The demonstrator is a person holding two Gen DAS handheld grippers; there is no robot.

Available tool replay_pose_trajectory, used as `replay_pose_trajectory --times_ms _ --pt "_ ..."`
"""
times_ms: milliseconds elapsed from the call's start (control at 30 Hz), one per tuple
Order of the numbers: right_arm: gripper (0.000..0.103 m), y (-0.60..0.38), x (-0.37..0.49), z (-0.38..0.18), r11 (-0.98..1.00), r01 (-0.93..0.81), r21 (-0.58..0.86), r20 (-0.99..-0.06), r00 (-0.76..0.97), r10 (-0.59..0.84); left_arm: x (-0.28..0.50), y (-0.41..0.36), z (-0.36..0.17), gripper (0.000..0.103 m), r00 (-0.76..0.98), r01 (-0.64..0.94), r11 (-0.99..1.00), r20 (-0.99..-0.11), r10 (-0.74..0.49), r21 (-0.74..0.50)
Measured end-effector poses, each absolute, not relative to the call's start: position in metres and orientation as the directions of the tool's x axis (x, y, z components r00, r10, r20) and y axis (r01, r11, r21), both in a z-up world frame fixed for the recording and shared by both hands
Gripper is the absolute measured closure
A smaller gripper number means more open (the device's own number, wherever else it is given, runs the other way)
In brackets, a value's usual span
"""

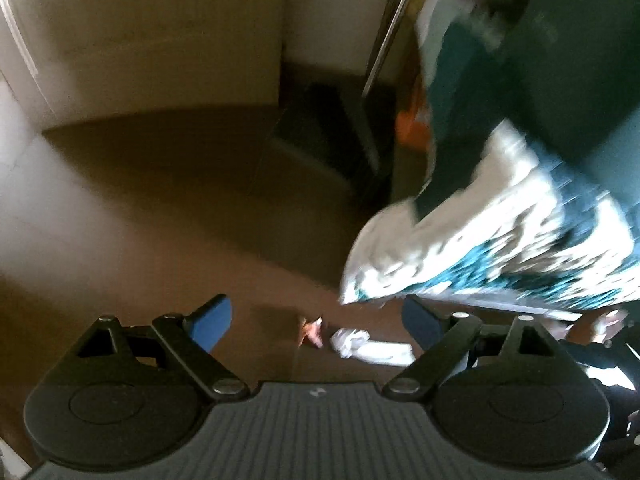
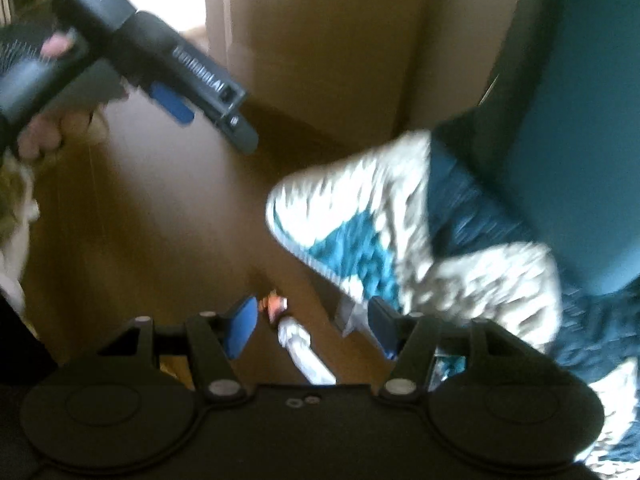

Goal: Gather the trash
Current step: 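Move both tools back down to the remaining trash on the floor, then grasp the orange snack wrapper with the left tool while the right tool grasps the white cloth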

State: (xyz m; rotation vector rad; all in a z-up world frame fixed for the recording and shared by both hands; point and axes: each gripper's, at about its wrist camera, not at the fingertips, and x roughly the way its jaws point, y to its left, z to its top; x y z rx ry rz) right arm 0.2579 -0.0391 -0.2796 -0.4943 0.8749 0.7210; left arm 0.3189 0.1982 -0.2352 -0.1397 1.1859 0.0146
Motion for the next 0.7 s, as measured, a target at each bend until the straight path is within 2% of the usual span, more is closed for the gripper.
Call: replay_pose_trajectory --times_ms 167,367,700 --pt "0.042 -0.028 0.276 -0.347 0.631 -0.769 -0.101 -0.884 0.360 0.298 0.337 0.204 -0.324 0.010 0.213 -0.121 0.989 -0.976 -0.055 -0.082" --pt "0.042 -0.012 0.301 -0.422 0.595 -0.800 -0.078 -0.931 0.272 0.243 0.350 0.207 -0.415 0.010 0.096 -0.168 0.982 -0.993 -0.070 -0.085" --pt "0.042 0.026 0.345 -0.528 0.555 -0.831 -0.039 -0.957 0.191 0.218 0.365 0.208 -0.512 0.010 0.055 -0.228 0.971 -0.996 -0.064 -0.075"
